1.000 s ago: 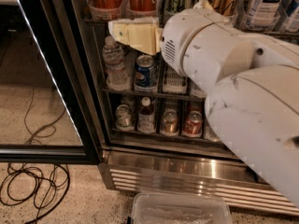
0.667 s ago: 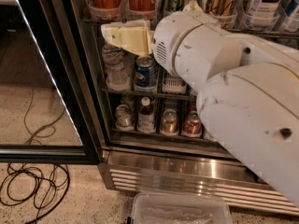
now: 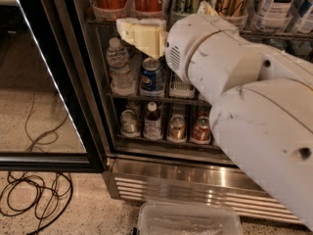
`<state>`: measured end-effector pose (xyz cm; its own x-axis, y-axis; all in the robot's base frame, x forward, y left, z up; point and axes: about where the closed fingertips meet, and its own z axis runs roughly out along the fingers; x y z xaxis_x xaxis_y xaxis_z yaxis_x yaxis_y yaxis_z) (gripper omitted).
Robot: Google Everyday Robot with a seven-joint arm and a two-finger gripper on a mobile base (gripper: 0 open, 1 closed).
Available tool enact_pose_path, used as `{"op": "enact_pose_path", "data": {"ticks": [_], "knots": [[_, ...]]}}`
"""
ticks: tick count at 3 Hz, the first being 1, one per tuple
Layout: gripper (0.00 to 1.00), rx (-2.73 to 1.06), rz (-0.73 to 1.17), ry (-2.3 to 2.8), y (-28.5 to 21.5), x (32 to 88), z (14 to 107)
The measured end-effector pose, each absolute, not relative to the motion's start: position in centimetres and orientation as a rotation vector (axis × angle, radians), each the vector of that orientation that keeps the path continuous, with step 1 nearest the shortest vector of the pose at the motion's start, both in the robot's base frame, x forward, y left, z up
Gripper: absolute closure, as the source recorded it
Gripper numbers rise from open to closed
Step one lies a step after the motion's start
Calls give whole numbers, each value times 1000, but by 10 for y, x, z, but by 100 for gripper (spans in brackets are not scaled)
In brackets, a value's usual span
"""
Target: Pick green can from top shelf of fridge
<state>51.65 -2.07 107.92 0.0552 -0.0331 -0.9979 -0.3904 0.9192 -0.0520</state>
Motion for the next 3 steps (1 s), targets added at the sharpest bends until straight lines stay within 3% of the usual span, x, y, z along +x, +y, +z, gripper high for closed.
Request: {"op": "enact_pose_path", "data": {"ticks": [2,3], "knots": [[18,-260,302,1431,-32,524,1078],[17,-258,311,1408,-28,543,1073]]}}
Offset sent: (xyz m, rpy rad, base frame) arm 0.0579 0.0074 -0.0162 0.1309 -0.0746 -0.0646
